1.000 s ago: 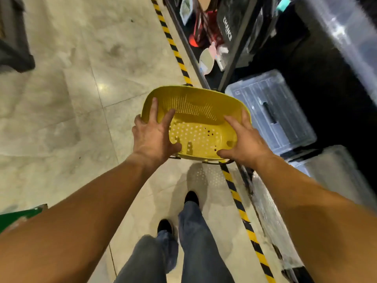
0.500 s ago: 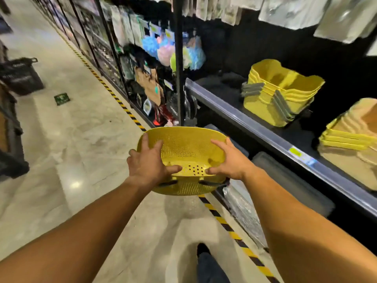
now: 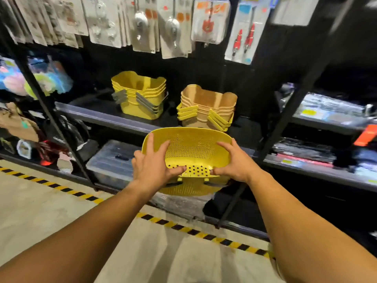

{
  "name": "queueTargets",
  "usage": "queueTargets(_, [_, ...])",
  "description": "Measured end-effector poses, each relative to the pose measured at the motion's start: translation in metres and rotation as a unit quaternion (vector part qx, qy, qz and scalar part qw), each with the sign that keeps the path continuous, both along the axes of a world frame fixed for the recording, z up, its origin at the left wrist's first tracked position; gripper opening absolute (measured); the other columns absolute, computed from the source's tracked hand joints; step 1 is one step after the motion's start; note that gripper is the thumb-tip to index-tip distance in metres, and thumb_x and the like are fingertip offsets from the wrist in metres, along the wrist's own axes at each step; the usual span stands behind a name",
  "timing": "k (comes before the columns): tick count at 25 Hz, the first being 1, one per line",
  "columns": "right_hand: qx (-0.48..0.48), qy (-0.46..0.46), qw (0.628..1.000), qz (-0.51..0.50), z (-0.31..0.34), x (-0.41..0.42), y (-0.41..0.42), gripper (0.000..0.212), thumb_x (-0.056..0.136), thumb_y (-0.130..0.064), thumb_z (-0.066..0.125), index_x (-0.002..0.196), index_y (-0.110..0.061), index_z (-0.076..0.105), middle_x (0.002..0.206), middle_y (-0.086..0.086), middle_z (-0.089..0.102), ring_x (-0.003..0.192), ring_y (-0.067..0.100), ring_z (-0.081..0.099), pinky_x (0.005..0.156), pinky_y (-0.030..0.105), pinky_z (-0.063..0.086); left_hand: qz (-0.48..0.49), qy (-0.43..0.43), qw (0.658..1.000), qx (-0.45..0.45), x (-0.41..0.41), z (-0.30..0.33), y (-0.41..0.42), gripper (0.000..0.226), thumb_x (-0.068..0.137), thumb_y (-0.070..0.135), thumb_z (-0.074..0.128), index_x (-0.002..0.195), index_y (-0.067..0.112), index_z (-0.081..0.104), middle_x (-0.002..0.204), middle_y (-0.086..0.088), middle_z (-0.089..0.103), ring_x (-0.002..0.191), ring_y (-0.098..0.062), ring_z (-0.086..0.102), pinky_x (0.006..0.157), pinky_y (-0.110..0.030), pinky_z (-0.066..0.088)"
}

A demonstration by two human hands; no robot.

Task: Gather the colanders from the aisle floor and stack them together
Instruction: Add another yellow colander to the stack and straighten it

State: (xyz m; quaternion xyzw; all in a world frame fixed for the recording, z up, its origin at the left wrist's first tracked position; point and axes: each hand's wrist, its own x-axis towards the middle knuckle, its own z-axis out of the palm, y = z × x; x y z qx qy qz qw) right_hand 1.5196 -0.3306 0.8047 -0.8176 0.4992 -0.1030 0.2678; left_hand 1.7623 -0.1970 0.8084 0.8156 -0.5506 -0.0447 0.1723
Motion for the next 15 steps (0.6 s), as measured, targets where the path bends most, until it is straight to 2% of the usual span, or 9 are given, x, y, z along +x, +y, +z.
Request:
queueTargets(3, [-0.003,-0.014,0.997,-0.079,0.008,-0.119,0.016,0.112,0.054,-0.055,0.088,0.148,-0.049,0.027,0.166,0.004,-0.001,0.146,0.033,0.025,0.115,0.046,0.030,-0.066,-0.006,0.998,-0.005,-0.101,0.003,-0.030,0.102,0.061,0.087,0.062,0.147,0.045,0.028,0.165,-0.002,-0.003,0.116,-0.045,0.042,0.093,-0.048,0.039])
queueTargets(6, [-0.029,-0.004,0.990,-0.136,0.017,-0.239,0.037,0.110,0.054,-0.054,0.089,0.148,-0.044,0.032,0.164,0.003,0.012,0.143,0.030,0.032,0.113,0.043,0.033,-0.123,0.003,0.992,-0.015,-0.216,0.004,-0.046,0.105,0.059,0.087,0.063,0.148,0.045,0.026,0.165,-0.006,-0.003,0.117,-0.046,0.043,0.094,-0.049,0.040])
queueTargets(10, [-0.051,0.017,0.981,-0.188,0.030,-0.383,0.061,0.115,0.048,-0.064,0.084,0.148,-0.044,0.032,0.164,0.002,0.010,0.141,0.033,0.034,0.112,0.046,0.035,-0.148,0.037,0.988,-0.007,-0.353,-0.001,-0.047,0.121,0.058,0.088,0.064,0.154,0.035,0.014,0.161,-0.026,-0.007,0.124,-0.047,0.040,0.101,-0.050,0.038])
queueTargets(12, [-0.058,0.020,0.977,-0.204,0.033,-0.442,0.075,0.111,0.052,-0.060,0.087,0.147,-0.046,0.032,0.165,0.000,0.007,0.141,0.031,0.034,0.112,0.041,0.033,-0.172,0.046,0.984,-0.002,-0.411,-0.003,-0.045,0.123,0.058,0.088,0.063,0.155,0.033,0.011,0.160,-0.028,-0.005,0.127,-0.048,0.036,0.104,-0.051,0.035])
queueTargets(15, [-0.050,0.021,0.971,-0.231,0.032,-0.521,0.097,0.106,0.057,-0.048,0.091,0.146,-0.048,0.033,0.163,-0.003,0.011,0.141,0.028,0.032,0.106,0.031,0.030,-0.222,0.038,0.974,0.011,-0.493,-0.004,-0.036,0.118,0.057,0.091,0.059,0.155,0.040,0.015,0.158,-0.023,0.005,0.121,-0.045,0.037,0.102,-0.050,0.036])
